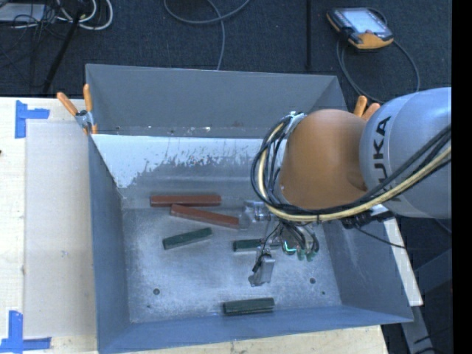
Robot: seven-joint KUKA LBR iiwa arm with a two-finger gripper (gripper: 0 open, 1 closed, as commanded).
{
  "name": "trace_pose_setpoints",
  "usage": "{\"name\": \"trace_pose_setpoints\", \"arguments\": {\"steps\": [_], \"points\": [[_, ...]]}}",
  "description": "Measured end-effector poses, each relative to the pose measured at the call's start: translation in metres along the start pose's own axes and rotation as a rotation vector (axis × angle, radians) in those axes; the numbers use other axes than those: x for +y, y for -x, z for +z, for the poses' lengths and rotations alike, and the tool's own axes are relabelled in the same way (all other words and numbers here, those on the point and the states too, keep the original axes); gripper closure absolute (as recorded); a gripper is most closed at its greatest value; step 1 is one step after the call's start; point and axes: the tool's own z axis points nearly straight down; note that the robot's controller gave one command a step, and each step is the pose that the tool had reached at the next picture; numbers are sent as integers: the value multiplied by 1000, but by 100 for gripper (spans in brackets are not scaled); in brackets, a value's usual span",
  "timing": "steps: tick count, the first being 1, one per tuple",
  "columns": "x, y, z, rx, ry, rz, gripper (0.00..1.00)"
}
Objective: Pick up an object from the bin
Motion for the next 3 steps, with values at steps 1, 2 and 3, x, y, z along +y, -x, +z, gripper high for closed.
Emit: {"name": "trace_pose_setpoints", "arguments": {"steps": [1, 2, 3], "points": [[0, 2, -4, -7, 1, 2, 0], [-19, 19, 52, -15, 0, -28, 0], [-35, 51, 103, -12, 0, -98, 0]]}}
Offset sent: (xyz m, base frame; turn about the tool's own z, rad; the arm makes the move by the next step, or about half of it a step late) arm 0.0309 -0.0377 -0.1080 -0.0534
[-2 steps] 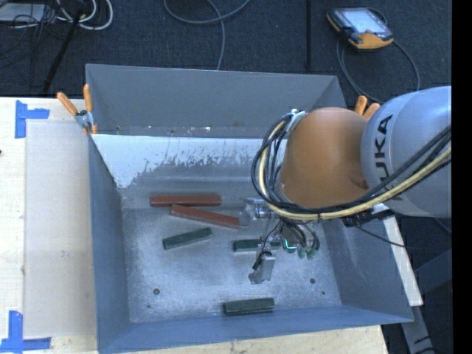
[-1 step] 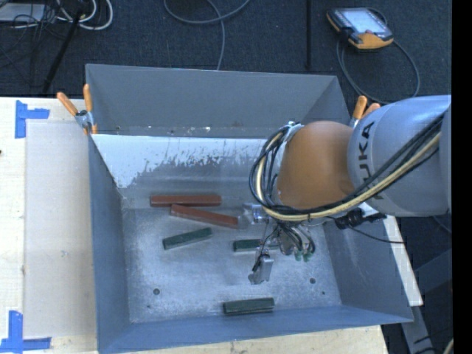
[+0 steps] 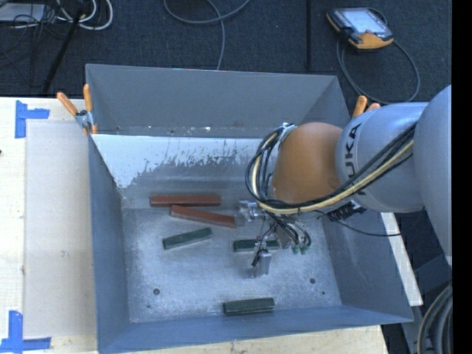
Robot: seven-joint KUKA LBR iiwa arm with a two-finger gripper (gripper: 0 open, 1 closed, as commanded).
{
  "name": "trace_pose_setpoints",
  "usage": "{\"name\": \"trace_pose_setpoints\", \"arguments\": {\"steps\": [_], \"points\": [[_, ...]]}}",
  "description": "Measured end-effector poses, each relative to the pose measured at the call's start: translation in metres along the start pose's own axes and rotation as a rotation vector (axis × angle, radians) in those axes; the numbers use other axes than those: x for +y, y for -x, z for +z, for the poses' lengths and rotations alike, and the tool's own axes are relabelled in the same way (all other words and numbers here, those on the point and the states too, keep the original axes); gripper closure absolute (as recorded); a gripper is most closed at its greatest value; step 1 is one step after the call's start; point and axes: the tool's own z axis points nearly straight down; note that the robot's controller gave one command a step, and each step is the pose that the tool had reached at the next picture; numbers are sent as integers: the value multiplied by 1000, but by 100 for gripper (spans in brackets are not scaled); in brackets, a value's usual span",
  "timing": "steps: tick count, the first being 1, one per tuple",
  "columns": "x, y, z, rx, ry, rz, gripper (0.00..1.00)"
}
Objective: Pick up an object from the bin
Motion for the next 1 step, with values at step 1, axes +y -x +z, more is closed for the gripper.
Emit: {"name": "trace_pose_setpoints", "arguments": {"steps": [1], "points": [[-12, 21, 5, -19, 0, 344, 100]]}}
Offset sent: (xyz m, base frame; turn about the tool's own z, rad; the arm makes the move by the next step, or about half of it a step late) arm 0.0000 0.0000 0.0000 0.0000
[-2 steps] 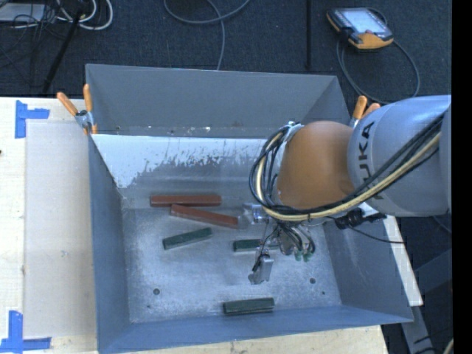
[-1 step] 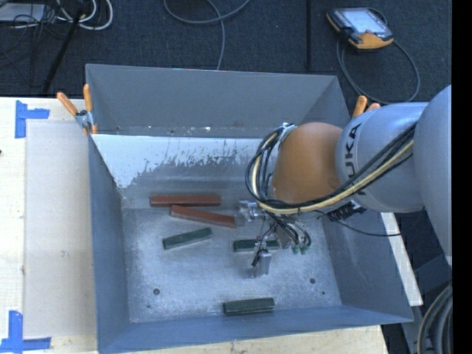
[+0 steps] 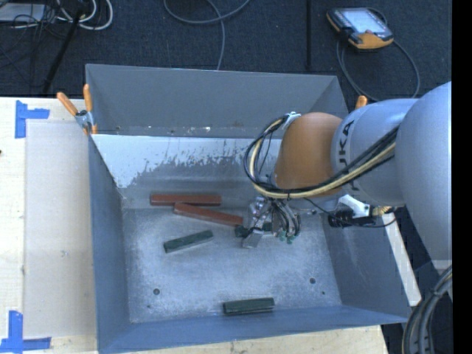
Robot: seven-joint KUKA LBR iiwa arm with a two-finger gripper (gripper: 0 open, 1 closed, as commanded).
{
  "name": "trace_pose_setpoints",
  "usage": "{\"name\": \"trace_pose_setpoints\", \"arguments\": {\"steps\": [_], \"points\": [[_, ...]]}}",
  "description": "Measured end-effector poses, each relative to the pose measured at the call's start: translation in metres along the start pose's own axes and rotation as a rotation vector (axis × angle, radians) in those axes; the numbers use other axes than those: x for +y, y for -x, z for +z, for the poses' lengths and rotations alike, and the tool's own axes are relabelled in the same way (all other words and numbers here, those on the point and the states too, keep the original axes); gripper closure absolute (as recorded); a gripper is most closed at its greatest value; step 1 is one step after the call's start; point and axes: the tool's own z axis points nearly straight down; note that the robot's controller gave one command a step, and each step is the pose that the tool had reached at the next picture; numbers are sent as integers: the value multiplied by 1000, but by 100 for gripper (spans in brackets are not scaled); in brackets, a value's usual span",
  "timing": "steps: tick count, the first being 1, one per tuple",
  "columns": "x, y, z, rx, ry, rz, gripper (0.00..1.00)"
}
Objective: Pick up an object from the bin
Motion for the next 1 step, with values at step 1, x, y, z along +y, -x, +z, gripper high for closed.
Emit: {"name": "trace_pose_setpoints", "arguments": {"steps": [1], "points": [[0, -5, 5, 18, -3, -1, 0]]}}
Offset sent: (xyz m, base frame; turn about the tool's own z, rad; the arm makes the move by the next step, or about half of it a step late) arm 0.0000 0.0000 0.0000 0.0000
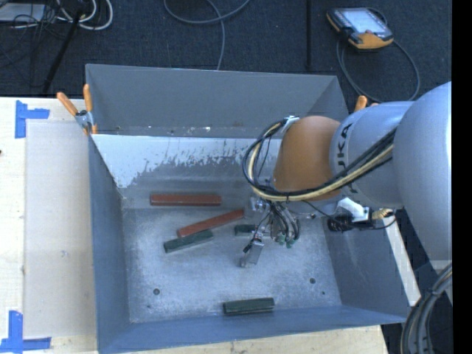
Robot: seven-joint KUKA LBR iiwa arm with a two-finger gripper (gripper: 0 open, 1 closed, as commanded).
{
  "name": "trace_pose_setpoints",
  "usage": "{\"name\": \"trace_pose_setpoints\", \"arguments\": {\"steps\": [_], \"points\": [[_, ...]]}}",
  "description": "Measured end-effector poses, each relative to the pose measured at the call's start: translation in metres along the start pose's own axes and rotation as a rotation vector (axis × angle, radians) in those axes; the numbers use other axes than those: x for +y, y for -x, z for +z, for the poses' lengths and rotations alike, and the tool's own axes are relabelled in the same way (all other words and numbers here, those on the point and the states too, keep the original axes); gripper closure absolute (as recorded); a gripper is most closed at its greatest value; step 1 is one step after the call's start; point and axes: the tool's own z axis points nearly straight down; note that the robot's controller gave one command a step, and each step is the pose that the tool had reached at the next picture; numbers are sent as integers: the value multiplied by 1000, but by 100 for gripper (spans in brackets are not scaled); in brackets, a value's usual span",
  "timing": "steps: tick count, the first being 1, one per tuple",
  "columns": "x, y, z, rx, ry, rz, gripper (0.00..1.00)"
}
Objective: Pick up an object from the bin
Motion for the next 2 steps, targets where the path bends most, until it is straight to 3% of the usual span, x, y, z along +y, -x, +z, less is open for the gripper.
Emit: {"name": "trace_pose_setpoints", "arguments": {"steps": [1, 2], "points": [[0, 0, 0, 2, 0, 2, 100], [0, 0, 0, 2, 0, 2, 100]]}}
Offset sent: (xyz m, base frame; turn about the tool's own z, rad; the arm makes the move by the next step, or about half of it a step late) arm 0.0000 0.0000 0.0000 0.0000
